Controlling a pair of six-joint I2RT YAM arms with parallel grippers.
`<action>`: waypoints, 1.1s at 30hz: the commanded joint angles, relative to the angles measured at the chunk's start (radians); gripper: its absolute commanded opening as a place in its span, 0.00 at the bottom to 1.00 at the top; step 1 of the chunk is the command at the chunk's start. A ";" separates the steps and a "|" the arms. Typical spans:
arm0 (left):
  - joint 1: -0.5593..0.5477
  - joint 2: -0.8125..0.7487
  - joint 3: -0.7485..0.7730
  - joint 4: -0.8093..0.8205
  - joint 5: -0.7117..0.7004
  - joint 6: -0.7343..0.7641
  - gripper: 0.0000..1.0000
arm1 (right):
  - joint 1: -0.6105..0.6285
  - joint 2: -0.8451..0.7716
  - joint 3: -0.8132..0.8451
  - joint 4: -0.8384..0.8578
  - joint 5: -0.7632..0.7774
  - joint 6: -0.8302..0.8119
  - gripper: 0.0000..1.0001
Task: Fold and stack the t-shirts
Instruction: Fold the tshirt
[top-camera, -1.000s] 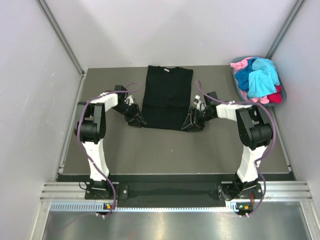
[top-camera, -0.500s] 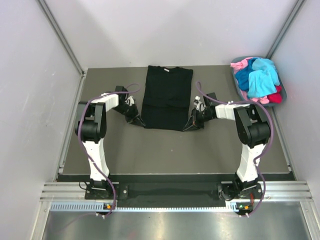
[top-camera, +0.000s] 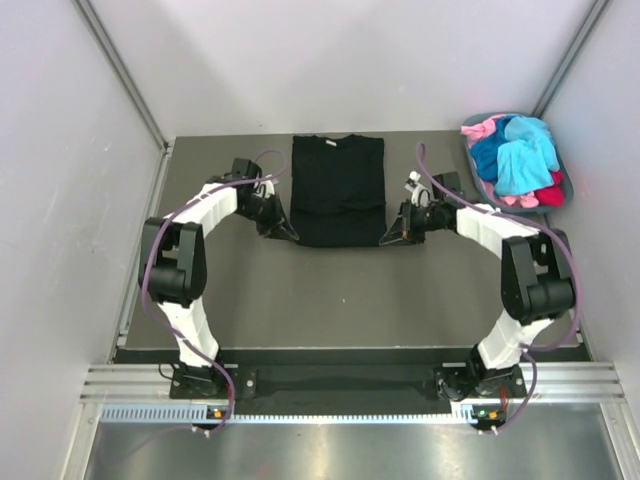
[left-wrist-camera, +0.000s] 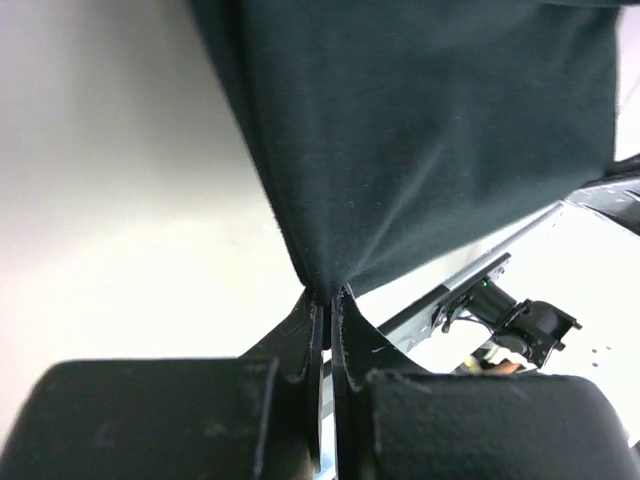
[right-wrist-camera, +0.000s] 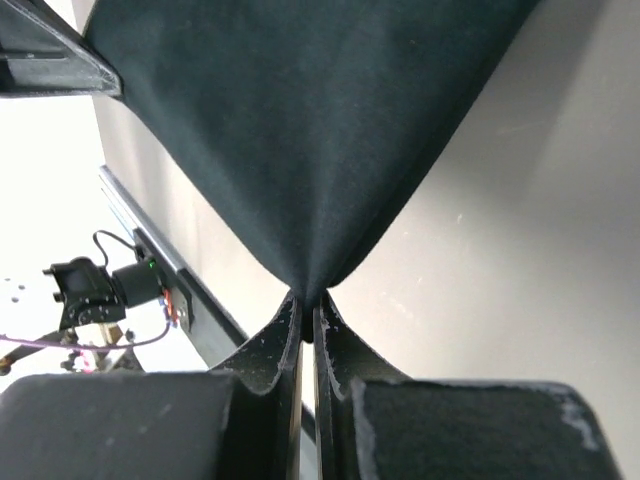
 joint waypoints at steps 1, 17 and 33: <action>-0.037 -0.096 0.003 0.013 0.020 -0.015 0.00 | -0.011 -0.109 -0.035 -0.054 -0.025 -0.043 0.00; -0.099 -0.400 -0.143 -0.108 -0.072 0.041 0.00 | -0.014 -0.379 -0.095 -0.219 -0.046 -0.164 0.00; 0.000 -0.279 0.055 -0.002 -0.044 0.064 0.00 | -0.034 -0.241 0.126 -0.096 -0.051 -0.155 0.00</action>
